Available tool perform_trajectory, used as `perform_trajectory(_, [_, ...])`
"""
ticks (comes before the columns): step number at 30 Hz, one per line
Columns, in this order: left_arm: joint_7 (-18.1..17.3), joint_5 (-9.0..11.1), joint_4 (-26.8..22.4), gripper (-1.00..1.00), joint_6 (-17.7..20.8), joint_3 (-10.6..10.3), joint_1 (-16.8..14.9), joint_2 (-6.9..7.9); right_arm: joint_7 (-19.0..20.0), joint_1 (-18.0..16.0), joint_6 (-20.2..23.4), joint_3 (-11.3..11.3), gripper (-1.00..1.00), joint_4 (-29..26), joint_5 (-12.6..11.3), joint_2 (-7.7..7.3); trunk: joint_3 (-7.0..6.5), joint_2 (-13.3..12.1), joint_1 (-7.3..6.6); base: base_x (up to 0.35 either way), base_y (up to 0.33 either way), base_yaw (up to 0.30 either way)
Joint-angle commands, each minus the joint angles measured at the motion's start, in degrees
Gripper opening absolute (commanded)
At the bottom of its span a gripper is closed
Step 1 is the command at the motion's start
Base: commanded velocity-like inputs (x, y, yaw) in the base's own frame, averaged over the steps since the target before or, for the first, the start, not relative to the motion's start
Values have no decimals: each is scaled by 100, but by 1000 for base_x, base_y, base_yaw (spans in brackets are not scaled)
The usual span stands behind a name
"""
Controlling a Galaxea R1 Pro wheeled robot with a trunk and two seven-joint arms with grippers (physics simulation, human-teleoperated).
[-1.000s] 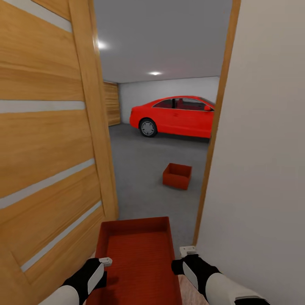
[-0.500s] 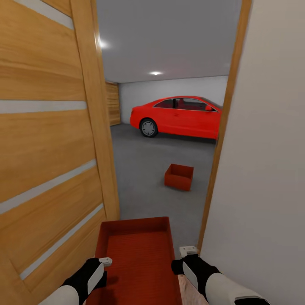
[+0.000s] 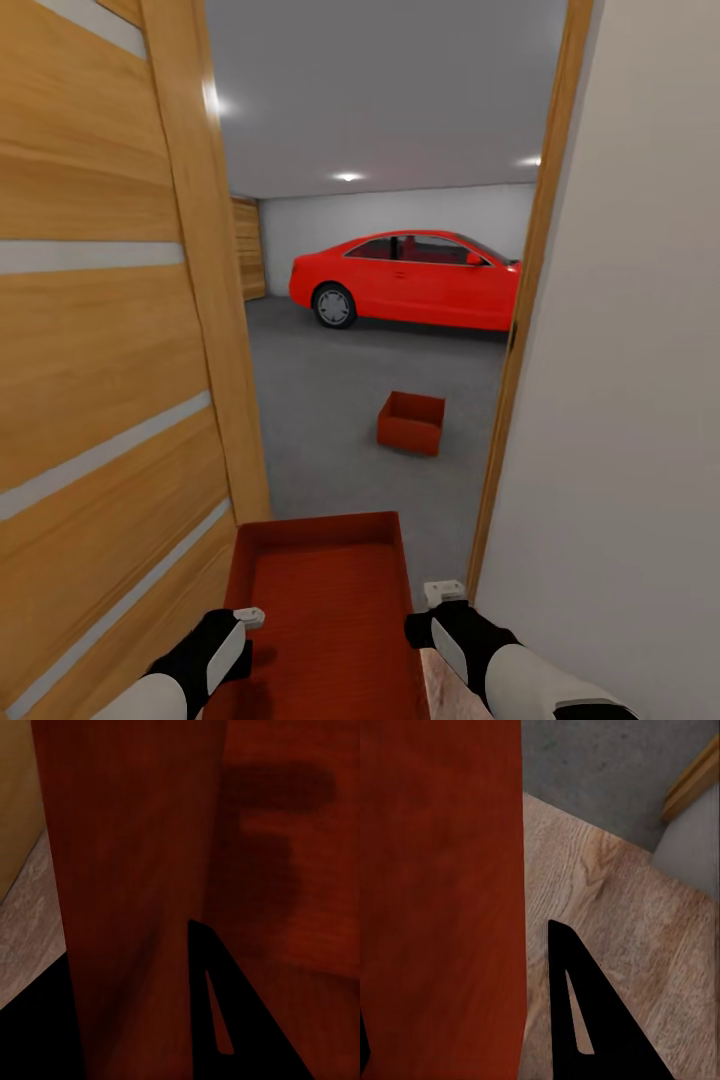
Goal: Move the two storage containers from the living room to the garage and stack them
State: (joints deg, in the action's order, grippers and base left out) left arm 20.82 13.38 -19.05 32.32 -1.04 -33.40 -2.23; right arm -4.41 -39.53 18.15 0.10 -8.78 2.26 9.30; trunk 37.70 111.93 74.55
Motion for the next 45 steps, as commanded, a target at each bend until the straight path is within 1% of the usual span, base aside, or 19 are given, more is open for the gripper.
perform_trajectory(1, [54, -2, -16, -100, 37, -19, 0, 3, -25, -2, 39, 17, -100, -10, 64, 1, -1, 3, -1, 2, 1, -215])
perform_trajectory(12, [54, -2, -21, -100, 37, -19, 0, 3, -25, -2, 39, 17, -100, -10, 64, 1, -72, 3, -1, 0, 21, -216])
perform_trajectory(18, [54, -2, -20, -100, 37, -19, 0, 3, -25, -2, 39, 17, -100, -10, 64, 5, -108, 3, -1, 0, 302, -204])
perform_trajectory(23, [54, -2, -20, -100, 37, -19, 0, 9, -25, -2, 39, 17, -100, -10, 64, 9, -114, 3, -1, 8, 337, -38])
perform_trajectory(31, [54, -2, -20, -100, 37, -19, 0, 5, -25, -2, 39, 17, -100, -10, 64, 4, -124, 3, -1, 182, 291, -26])
perform_trajectory(36, [54, -2, -20, -100, 37, -19, 0, 3, -25, -2, 39, 17, -100, -10, 64, 2, -155, 3, -1, 229, 63, -192])
perform_trajectory(42, [54, -2, -20, -100, 37, -19, 0, 3, -25, -2, 39, 17, -100, -10, 64, 1, -194, 3, -1, 21, 6, -214])
perform_trajectory(45, [54, -2, -20, -100, 37, -19, 0, 3, -25, -2, 39, 17, -100, -10, 64, 1, -214, 3, -1, 1, 162, -215])
